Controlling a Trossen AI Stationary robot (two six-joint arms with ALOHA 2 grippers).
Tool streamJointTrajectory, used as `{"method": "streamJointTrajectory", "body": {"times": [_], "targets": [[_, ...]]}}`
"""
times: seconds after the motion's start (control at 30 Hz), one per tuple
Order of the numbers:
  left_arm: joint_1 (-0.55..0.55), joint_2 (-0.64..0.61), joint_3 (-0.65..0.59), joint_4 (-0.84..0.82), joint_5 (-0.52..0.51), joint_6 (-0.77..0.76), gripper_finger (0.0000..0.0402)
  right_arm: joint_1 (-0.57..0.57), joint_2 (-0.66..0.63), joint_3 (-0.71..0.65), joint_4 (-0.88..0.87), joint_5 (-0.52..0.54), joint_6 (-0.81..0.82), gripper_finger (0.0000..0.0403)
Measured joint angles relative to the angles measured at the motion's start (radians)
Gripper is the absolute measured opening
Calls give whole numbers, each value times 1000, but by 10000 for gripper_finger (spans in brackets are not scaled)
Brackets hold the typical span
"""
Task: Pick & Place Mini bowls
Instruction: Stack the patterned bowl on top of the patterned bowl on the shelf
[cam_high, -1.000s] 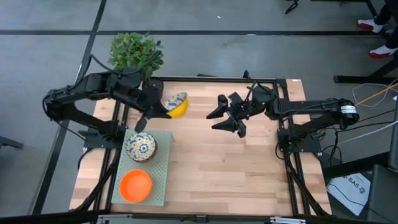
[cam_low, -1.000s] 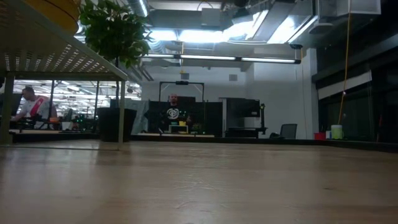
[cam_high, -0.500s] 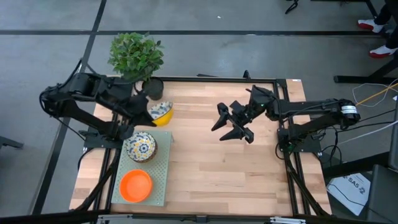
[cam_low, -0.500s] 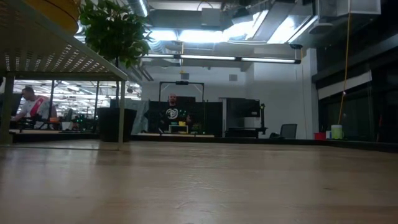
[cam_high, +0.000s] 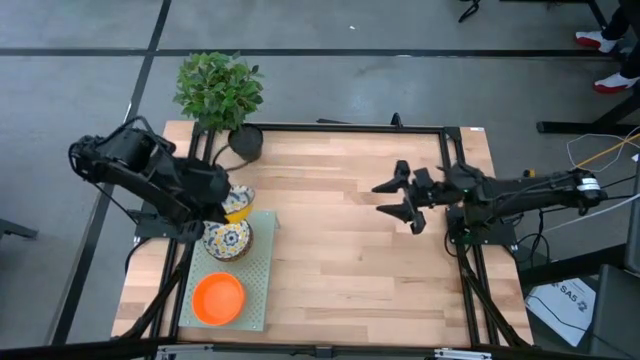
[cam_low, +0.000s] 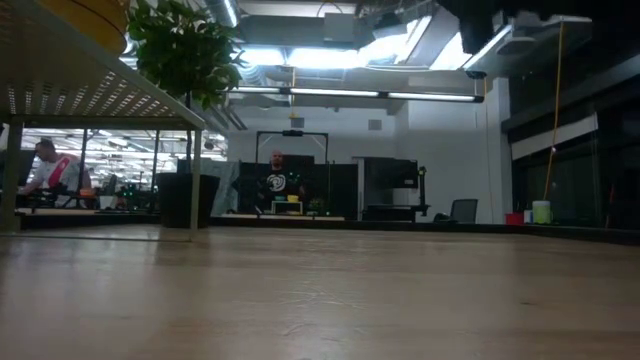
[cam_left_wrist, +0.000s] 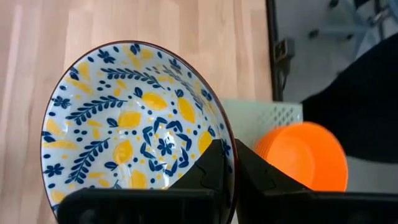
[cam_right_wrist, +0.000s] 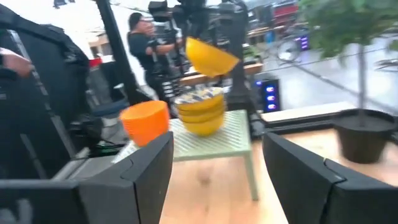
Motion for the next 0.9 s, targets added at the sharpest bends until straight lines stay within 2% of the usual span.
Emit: {"method": "streamJointTrajectory", "body": {"times": [0.07,0.23,0.53,0.7,0.9], "targets": [[-11,14,0,-27,0,-3,8,13,-38,-47,14,36,-25,246],[-16,46,0,-61,-1,-9,8,17,-143,-188,96,44,-61,246],[-16,54,0,-62,29,-33,8,17,-354,-500,378,77,-102,246],[-16,54,0,-62,25,-35,8,17,-428,-511,285,75,-129,246],[-16,54,-1,-62,20,-42,8,16,-506,-511,34,50,-167,246]]}}
